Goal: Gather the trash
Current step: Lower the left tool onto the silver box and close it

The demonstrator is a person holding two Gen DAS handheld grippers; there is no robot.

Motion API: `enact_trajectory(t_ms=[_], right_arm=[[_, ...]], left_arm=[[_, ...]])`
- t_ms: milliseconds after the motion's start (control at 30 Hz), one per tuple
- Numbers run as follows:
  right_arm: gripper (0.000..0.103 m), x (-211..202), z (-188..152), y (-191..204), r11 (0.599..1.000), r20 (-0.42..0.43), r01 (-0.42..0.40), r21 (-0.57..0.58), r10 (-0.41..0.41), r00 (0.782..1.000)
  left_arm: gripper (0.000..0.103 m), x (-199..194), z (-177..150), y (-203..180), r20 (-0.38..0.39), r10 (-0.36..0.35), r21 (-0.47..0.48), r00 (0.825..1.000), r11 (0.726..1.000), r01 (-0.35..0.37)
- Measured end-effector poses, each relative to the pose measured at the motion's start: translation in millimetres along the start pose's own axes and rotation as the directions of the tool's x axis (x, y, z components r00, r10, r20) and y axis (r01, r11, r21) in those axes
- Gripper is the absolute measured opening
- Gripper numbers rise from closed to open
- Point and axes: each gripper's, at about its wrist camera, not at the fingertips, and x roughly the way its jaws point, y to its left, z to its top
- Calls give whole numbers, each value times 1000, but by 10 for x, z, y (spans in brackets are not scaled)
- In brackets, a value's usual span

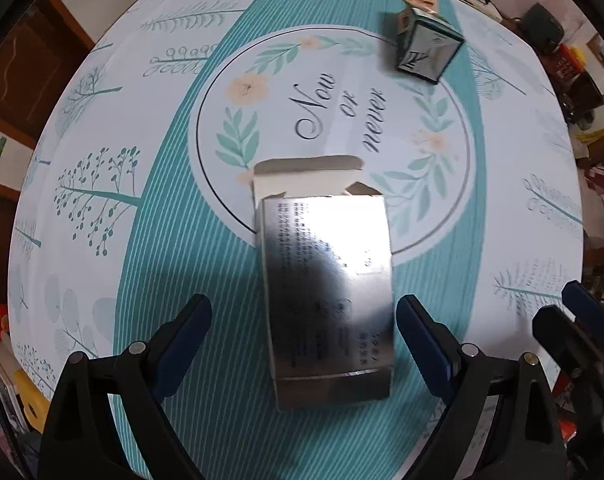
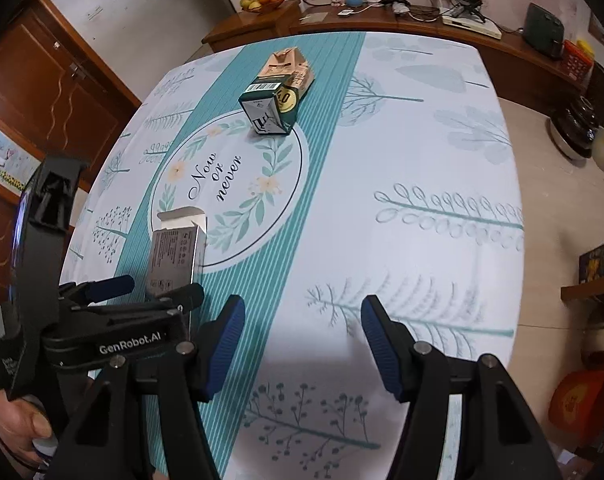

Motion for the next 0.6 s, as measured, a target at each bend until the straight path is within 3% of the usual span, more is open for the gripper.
enact_trajectory(t_ms=[67,133,167,600], right_arm=[[61,34,45,-5,1000,-3,-5,-1,5,1000],[61,66,91,-9,1000,-7,-12,3,12,1000],[61,79,108,-7,1000,-8,-15,3,15,1000],[61,227,338,130,999,-15,-39,-32,38,999]], left_arm=[[88,15,13,28,3,1,-7,1000,1000,-1],[67,48,2,23,-3,1,-7,1000,1000,-1],[64,54,-10,19,-11,2,-8,1000,1000,-2],[60,-49,133,320,38,4,-33,999,999,-3]])
